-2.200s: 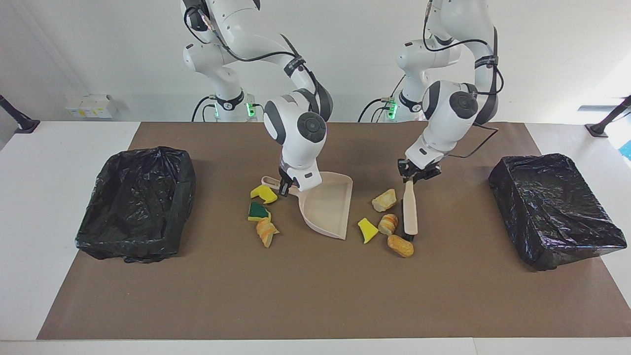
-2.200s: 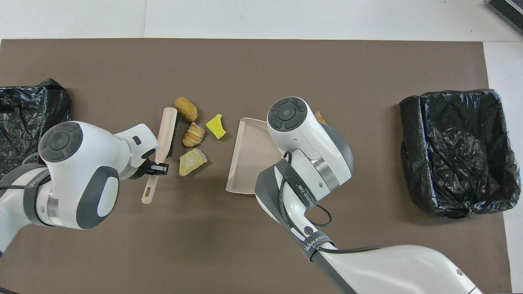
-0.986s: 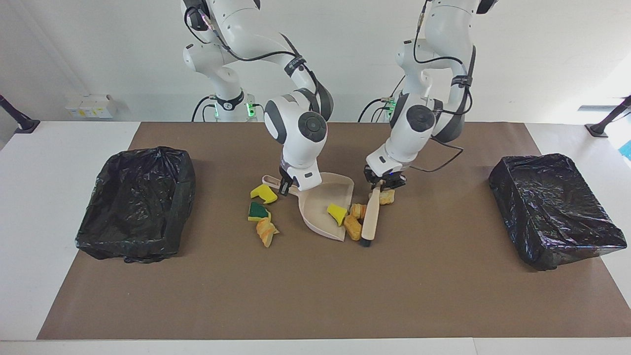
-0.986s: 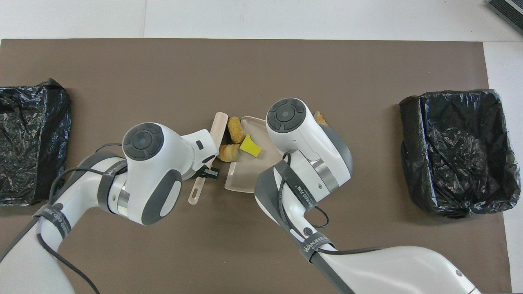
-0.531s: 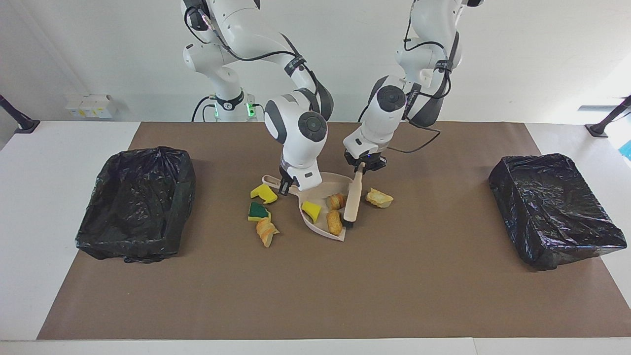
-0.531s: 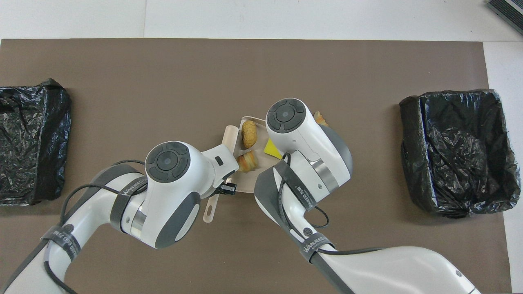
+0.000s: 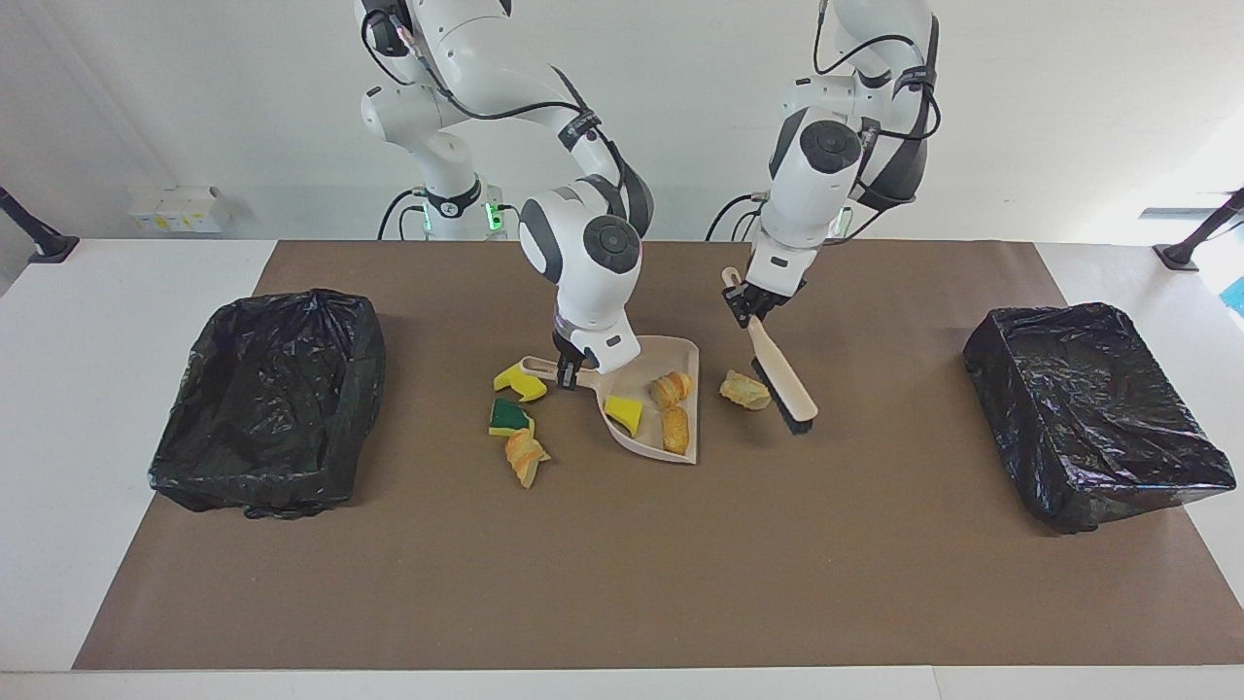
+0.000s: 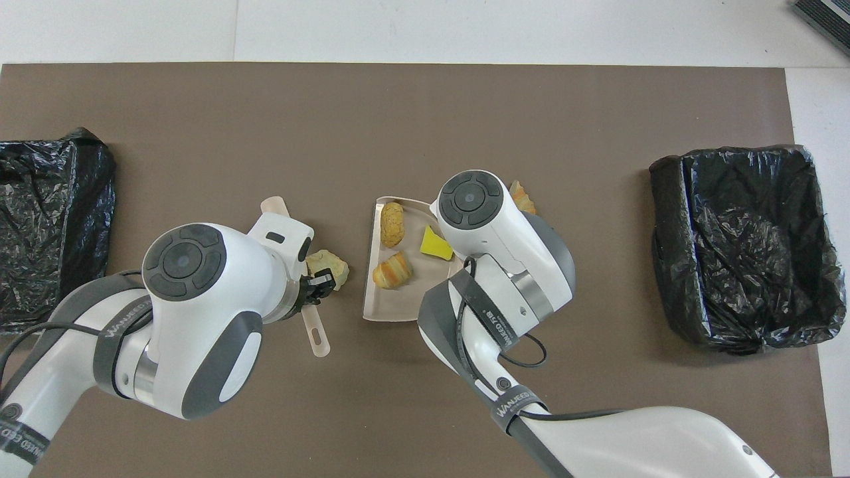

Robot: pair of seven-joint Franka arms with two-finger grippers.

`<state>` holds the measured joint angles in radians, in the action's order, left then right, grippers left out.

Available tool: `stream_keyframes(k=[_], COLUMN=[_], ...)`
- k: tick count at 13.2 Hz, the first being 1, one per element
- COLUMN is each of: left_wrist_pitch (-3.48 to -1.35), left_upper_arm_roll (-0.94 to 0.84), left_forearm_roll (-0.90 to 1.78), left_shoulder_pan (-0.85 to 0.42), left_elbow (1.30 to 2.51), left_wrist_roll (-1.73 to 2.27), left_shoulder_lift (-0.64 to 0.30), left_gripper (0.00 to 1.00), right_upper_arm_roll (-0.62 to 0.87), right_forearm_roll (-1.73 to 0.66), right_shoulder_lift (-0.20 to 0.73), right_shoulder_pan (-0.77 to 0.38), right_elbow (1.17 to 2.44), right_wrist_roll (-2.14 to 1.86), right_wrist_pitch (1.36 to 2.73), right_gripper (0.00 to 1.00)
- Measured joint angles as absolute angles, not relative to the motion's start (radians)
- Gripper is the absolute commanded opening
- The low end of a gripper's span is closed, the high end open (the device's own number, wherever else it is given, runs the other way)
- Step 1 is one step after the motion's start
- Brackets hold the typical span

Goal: Sweep and dump trash in bin
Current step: 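Brush the trash into the dustpan held by the right gripper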

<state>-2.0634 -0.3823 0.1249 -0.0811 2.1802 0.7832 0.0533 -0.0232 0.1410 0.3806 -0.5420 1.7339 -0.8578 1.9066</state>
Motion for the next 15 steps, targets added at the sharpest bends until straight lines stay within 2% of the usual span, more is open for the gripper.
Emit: stream_keyframes(k=[4, 9, 15], left_wrist_pitch=[-2.155, -2.178, -2.273], left_upper_arm_roll=[-0.393, -0.403, -0.410], left_forearm_roll=[0.125, 0.135, 0.216], left_shoulder_pan=[-0.073, -0.089, -0.279], left_elbow=[2.317, 2.323, 2.324], left_wrist_roll=[0.696, 0.567, 0.522], left_shoulder_lift=[0.052, 0.052, 0.052], left_gripper=[0.00, 0.00, 0.00], right_upper_arm_roll=[-0.023, -0.022, -0.022], right_forearm_roll=[0.141, 0.141, 0.142], right_shoulder_lift=[0.365, 0.350, 0.347], right_shoulder_pan=[-0.551, -0.591, -0.600], right_elbow=[1.759, 1.759, 1.759], right_wrist_roll=[-0.857, -0.775, -0.759], right_wrist_pitch=[1.909, 1.809, 1.783], right_gripper=[0.00, 0.00, 0.00])
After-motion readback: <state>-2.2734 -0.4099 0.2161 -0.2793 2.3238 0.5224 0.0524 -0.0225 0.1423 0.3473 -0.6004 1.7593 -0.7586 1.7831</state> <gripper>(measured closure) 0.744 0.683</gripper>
